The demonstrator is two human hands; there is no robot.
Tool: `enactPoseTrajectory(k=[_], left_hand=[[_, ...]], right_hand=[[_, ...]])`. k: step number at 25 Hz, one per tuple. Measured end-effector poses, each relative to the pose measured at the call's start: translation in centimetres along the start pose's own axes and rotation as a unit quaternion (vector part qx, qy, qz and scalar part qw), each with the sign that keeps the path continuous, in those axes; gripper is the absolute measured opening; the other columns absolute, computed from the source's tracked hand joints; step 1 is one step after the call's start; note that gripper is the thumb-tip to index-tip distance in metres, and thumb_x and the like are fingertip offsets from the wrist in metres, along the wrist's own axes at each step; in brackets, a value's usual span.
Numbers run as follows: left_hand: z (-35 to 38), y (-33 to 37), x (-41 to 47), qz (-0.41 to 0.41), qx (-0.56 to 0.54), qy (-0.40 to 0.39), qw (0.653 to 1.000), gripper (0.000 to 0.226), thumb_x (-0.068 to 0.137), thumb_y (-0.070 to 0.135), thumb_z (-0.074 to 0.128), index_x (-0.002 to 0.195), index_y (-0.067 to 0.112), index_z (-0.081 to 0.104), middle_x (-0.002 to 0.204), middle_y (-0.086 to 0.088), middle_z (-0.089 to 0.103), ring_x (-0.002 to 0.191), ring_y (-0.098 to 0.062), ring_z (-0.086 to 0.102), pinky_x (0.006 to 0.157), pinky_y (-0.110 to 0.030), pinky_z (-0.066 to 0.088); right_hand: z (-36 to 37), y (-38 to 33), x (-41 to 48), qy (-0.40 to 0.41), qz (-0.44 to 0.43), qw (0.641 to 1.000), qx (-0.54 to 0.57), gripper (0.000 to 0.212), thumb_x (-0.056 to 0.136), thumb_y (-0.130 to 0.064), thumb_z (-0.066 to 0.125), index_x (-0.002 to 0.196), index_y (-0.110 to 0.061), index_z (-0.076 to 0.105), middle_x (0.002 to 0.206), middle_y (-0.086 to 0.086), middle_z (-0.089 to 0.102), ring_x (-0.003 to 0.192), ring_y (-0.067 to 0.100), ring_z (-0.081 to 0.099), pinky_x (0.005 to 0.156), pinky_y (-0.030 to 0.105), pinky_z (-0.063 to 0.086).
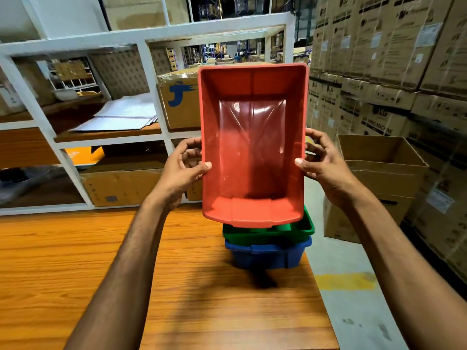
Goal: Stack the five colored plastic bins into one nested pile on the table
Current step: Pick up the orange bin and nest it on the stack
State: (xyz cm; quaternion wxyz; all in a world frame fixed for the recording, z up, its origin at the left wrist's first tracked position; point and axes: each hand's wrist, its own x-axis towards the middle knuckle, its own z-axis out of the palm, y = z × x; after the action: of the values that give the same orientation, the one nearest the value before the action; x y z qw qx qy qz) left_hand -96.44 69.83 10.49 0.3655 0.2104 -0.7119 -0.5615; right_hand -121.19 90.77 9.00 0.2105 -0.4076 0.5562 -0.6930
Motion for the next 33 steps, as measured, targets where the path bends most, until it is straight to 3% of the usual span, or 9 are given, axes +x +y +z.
enactPoseTrajectory(k=[5, 9, 12, 15, 18, 24, 28, 30, 33], left_hand=[[0.3, -0.2, 1.6, -0.018, -0.027, 0.0, 0.999, 0.058, 0.086, -0.002, 0.075, 0.134, 0.026, 0.061, 0.119, -0.007, 0.067, 0.11, -0.019, 0.069, 0.088, -0.035, 0.061], [1.1, -1.1, 4.8, -0.105, -0.079, -0.004, 0.991, 0.053, 0.086, -0.006, 0.071, 0.132, 0.021, 0.066, 0.114, -0.008, 0.067, 0.101, -0.017, 0.069, 0.095, -0.039, 0.057], [1.8, -2.3, 6.6, -0.174, -0.106, -0.019, 0.979, 0.048, 0.087, -0.001, 0.069, 0.132, 0.014, 0.067, 0.113, -0.006, 0.073, 0.091, -0.012, 0.068, 0.082, -0.03, 0.057], [3.0, -4.2, 7.4, -0.228, -0.097, -0.025, 0.968, 0.042, 0.09, 0.002, 0.067, 0.132, 0.01, 0.068, 0.12, -0.01, 0.072, 0.093, -0.014, 0.068, 0.077, -0.026, 0.059], [3.5, -6.6, 7.2, -0.277, -0.079, -0.042, 0.957, 0.041, 0.092, 0.002, 0.064, 0.131, 0.012, 0.069, 0.111, -0.005, 0.074, 0.092, -0.012, 0.068, 0.077, -0.024, 0.06], [3.8, -9.5, 6.0, -0.319, -0.062, -0.039, 0.945, 0.036, 0.094, 0.005, 0.064, 0.127, 0.017, 0.072, 0.123, -0.004, 0.072, 0.112, -0.016, 0.065, 0.085, -0.031, 0.059], [4.3, -10.5, 5.4, -0.326, -0.045, -0.009, 0.944, 0.034, 0.095, 0.007, 0.065, 0.127, 0.015, 0.071, 0.126, -0.009, 0.072, 0.111, -0.018, 0.068, 0.081, -0.03, 0.058], [4.6, -10.1, 4.6, -0.306, -0.037, 0.02, 0.951, 0.033, 0.096, 0.01, 0.067, 0.129, 0.015, 0.068, 0.112, -0.005, 0.075, 0.099, -0.014, 0.069, 0.079, -0.028, 0.058], [4.8, -9.1, 2.6, -0.214, -0.009, 0.12, 0.97, 0.035, 0.094, 0.021, 0.072, 0.129, 0.02, 0.065, 0.115, 0.002, 0.071, 0.113, -0.014, 0.066, 0.091, -0.034, 0.056]], right_hand=[[-0.7, -0.3, 1.1, -0.001, 0.033, 0.999, 0.003, 0.057, 0.096, 0.005, 0.06, 0.134, -0.036, 0.055, 0.114, 0.0, 0.06, 0.101, 0.008, 0.063, 0.088, 0.033, 0.058], [-1.9, 0.2, 4.0, -0.009, 0.109, 0.994, 0.015, 0.048, 0.095, 0.001, 0.062, 0.134, -0.028, 0.06, 0.107, 0.001, 0.063, 0.095, 0.009, 0.064, 0.08, 0.029, 0.056], [-2.4, 1.1, 5.5, 0.009, 0.203, 0.979, 0.036, 0.03, 0.094, 0.0, 0.061, 0.111, -0.024, 0.069, 0.095, -0.006, 0.071, 0.078, 0.005, 0.065, 0.069, 0.02, 0.055], [-2.9, 2.9, 6.4, 0.024, 0.268, 0.963, 0.028, 0.02, 0.091, -0.004, 0.06, 0.095, -0.02, 0.07, 0.089, -0.005, 0.067, 0.075, 0.007, 0.06, 0.075, 0.021, 0.053], [-3.1, 4.2, 6.4, 0.034, 0.316, 0.948, 0.009, 0.019, 0.088, -0.003, 0.061, 0.085, -0.021, 0.065, 0.084, -0.004, 0.062, 0.07, 0.008, 0.057, 0.07, 0.021, 0.051], [-2.7, 7.2, 5.4, 0.06, 0.404, 0.912, 0.022, 0.013, 0.092, -0.004, 0.06, 0.084, -0.014, 0.062, 0.08, 0.0, 0.059, 0.068, 0.011, 0.056, 0.083, 0.028, 0.055], [-2.1, 7.7, 4.7, 0.08, 0.399, 0.913, -0.012, 0.007, 0.092, -0.005, 0.062, 0.092, -0.011, 0.064, 0.093, 0.003, 0.067, 0.076, 0.012, 0.062, 0.102, 0.034, 0.054], [-2.0, 7.4, 4.2, 0.099, 0.368, 0.924, -0.044, 0.015, 0.09, -0.004, 0.066, 0.101, -0.014, 0.066, 0.108, 0.004, 0.069, 0.088, 0.013, 0.065, 0.092, 0.033, 0.056], [-1.9, 6.6, 3.1, 0.164, 0.248, 0.949, -0.108, 0.035, 0.087, -0.001, 0.072, 0.117, -0.015, 0.062, 0.107, 0.005, 0.064, 0.104, 0.019, 0.062, 0.079, 0.032, 0.051]])
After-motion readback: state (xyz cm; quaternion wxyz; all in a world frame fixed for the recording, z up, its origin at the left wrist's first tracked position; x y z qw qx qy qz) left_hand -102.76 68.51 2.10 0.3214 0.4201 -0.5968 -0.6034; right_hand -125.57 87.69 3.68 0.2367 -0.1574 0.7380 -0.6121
